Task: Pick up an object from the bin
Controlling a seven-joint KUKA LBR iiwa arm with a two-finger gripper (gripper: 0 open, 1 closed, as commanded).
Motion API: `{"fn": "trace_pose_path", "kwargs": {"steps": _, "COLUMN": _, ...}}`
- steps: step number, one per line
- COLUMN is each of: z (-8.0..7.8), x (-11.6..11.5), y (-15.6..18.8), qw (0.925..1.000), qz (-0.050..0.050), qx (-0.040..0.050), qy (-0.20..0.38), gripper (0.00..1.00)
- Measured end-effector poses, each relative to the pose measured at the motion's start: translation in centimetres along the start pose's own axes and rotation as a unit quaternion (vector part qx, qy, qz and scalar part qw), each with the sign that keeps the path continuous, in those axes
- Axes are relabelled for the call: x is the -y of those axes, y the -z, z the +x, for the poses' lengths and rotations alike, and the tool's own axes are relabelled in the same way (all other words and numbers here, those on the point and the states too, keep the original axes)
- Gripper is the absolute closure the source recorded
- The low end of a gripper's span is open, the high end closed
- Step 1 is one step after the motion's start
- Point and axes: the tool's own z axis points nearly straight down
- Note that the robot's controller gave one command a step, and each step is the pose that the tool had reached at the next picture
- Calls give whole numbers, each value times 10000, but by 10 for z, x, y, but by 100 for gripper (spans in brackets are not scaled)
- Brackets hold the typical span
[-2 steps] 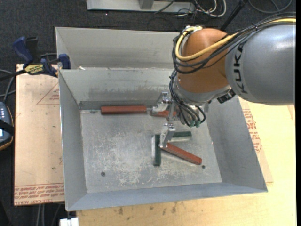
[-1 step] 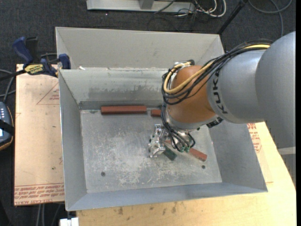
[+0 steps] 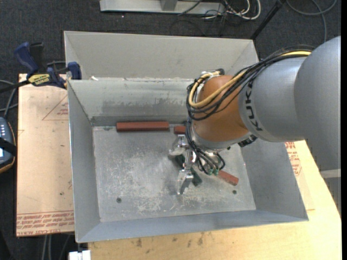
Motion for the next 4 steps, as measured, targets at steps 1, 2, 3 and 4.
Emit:
{"fn": "trace_pose_path", "kwargs": {"steps": 1, "z": 0, "x": 0, "y": 0, "qw": 10000, "qz": 0, "qx": 0, "qy": -1, "gripper": 0}}
{"fn": "trace_pose_path", "kwargs": {"steps": 2, "z": -27, "x": 61, "y": -1, "qw": 9947, "qz": 3, "qx": 12, "qy": 1031, "gripper": 100}}
{"fn": "trace_pose_path", "kwargs": {"steps": 3, "z": -27, "x": 61, "y": -1, "qw": 9947, "qz": 2, "qx": 12, "qy": 1030, "gripper": 100}}
{"fn": "trace_pose_path", "kwargs": {"steps": 4, "z": -33, "x": 61, "y": 40, "qw": 9940, "qz": -4, "qx": -31, "qy": 1096, "gripper": 100}}
